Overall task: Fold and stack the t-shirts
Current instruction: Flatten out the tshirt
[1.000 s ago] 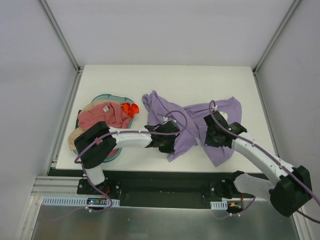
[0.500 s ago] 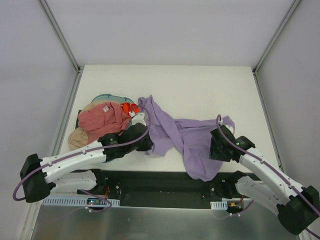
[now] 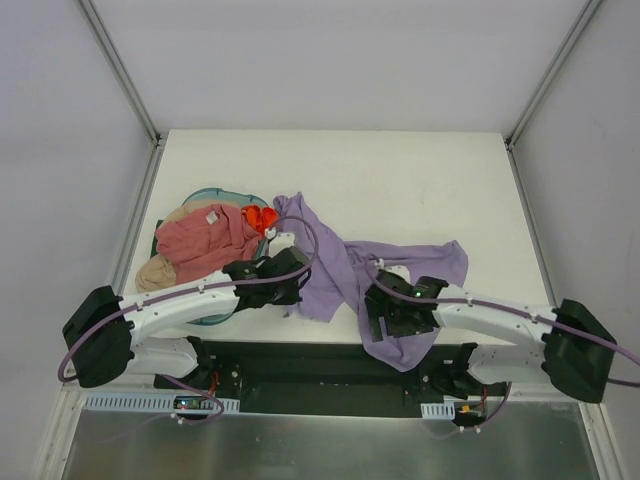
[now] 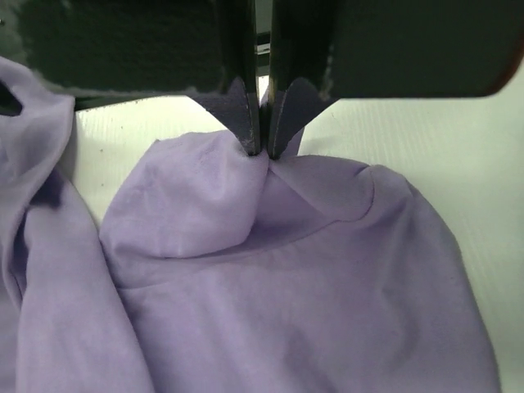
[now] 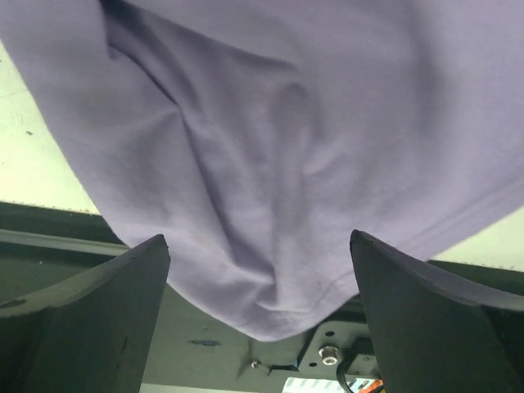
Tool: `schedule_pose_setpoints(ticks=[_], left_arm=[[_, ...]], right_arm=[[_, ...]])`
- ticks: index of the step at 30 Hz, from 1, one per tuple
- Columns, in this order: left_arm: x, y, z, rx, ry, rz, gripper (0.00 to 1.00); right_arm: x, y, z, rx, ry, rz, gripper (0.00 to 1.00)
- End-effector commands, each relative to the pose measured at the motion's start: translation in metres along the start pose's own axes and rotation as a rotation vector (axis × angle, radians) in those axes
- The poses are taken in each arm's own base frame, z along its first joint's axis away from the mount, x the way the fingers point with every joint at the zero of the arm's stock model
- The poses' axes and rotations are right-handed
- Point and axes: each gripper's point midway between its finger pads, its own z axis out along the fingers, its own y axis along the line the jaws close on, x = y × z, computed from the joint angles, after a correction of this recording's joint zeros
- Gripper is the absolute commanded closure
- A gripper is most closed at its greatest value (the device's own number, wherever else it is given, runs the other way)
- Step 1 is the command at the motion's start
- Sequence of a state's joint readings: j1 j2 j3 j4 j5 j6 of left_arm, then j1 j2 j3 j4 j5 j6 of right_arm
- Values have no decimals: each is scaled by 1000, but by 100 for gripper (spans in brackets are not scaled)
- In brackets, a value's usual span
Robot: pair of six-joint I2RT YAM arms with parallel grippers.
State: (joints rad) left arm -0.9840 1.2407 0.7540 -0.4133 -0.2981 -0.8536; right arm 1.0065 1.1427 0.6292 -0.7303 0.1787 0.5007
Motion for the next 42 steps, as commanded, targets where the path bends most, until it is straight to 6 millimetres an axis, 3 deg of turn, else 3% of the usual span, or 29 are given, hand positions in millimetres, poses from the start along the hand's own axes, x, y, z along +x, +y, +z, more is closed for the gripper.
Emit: schedule_pose_setpoints(ticks=[1, 6, 9, 11, 17, 19, 21, 23, 27, 30, 32, 37, 40, 42], left_arm=[[-12, 11, -1, -32, -23, -35, 100], [-19, 22, 7, -56, -23, -57, 100], [-36, 15, 16, -16, -46, -60, 100], [-55, 7, 25, 23, -66, -76, 100], [-109, -25, 40, 88, -110, -48, 100], [-116, -36, 41, 120, -104, -37, 100], [-114, -43, 39, 152, -83, -34, 100], [-105, -42, 38, 167, -59, -42, 100], [-71, -24, 37, 163, 3, -70, 100], [-51, -16, 34, 182, 35, -92, 100], [-39, -16, 32, 207, 70, -95, 100], [-32, -20, 32, 236, 101, -90, 100], [-29, -18, 34, 227, 109, -99, 100], [-26, -16, 34, 223, 115, -108, 100]], right_arm=[[-11, 19, 13, 56, -6, -1, 5], [-23, -1, 35, 207, 51, 20, 2], [-47, -19, 45, 228, 57, 61, 0], [-69, -34, 52, 217, 60, 114, 1], [-169, -88, 58, 193, 8, 237, 4], [-194, -99, 47, 171, -17, 256, 4], [-203, -104, 26, 184, -52, 230, 4], [-197, -103, 5, 202, -102, 209, 4], [-156, -75, -17, 148, -163, 209, 4], [-129, -47, -9, 98, -159, 200, 3], [-118, -39, 2, 95, -113, 239, 1], [-101, -41, 32, 162, -24, 264, 6], [-90, -28, 45, 112, 31, 265, 13], [-79, -30, 49, 147, 52, 265, 13]])
